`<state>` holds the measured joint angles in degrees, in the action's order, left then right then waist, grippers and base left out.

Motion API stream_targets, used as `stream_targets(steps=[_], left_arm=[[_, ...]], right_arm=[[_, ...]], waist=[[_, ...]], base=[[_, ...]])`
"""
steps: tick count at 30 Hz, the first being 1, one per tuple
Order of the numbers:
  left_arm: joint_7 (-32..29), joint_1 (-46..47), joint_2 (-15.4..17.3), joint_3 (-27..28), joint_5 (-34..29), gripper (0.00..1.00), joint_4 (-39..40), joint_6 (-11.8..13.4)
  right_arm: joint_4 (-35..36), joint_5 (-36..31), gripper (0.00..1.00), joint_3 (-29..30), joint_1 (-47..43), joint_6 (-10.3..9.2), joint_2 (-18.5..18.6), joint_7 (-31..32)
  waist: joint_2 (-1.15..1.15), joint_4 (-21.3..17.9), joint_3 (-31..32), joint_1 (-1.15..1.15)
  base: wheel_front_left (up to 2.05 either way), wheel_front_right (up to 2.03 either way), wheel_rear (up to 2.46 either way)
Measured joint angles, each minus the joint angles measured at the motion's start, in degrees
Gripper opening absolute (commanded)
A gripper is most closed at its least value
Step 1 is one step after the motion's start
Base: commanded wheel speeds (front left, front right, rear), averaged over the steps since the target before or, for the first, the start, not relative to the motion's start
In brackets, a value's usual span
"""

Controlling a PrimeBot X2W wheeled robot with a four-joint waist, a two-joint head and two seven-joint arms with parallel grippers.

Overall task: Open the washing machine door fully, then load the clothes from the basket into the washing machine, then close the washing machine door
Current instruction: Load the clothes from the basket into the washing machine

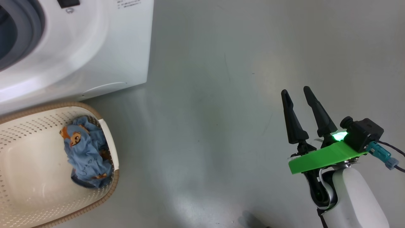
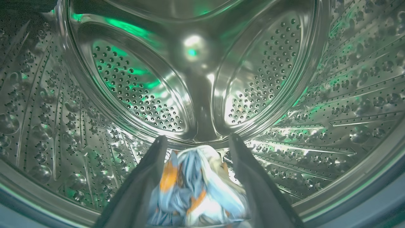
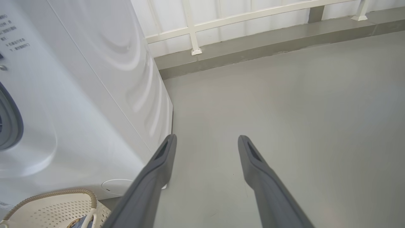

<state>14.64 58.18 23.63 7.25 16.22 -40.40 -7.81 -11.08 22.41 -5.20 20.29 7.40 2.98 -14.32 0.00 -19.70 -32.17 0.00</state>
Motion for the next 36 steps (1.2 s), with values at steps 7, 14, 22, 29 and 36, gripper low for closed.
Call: stream_targets(steps=[7, 14, 22, 29, 36], left_arm=[[0.0, -2.1, -1.3, -1.1, -0.4, 1.0, 0.1, 0.0], [0.0, -7.5, -5.2, -0.5, -0.3, 1.0, 1.2, 0.0], [0.0, -15.8, -8.9, 0.1, -1.3, 1.0, 3.7, 0.0], [0.0, -21.7, -11.7, 0.0, -2.3, 1.0, 5.6, 0.0], [0.0, -28.2, -14.1, -0.2, -2.5, 1.0, 8.3, 0.0]], right_arm=[[0.0, -0.1, 1.0, 0.2, 0.0, 0.0, 0.0, 0.0], [-0.4, -1.7, 1.0, 0.1, 0.0, 0.0, 0.0, 0.0], [-1.7, -3.3, 1.0, 0.0, -0.7, 0.0, 0.8, 0.0], [-2.4, -3.3, 1.0, 0.6, -3.1, 0.0, 2.4, 0.0], [-3.1, -3.2, 1.0, 1.0, -6.0, 0.0, 3.6, 0.0]], waist=[[0.0, 0.9, 1.3, 0.0], [0.0, 2.7, 3.7, 0.0], [0.0, 4.9, 8.0, 0.0], [0.0, 6.9, 11.7, 0.0], [0.0, 9.2, 16.0, 0.0]], base=[[0.0, 0.0, 0.0], [0.0, 0.0, 0.0], [0.0, 0.0, 0.0], [0.0, 0.0, 0.0], [0.0, 0.0, 0.0]])
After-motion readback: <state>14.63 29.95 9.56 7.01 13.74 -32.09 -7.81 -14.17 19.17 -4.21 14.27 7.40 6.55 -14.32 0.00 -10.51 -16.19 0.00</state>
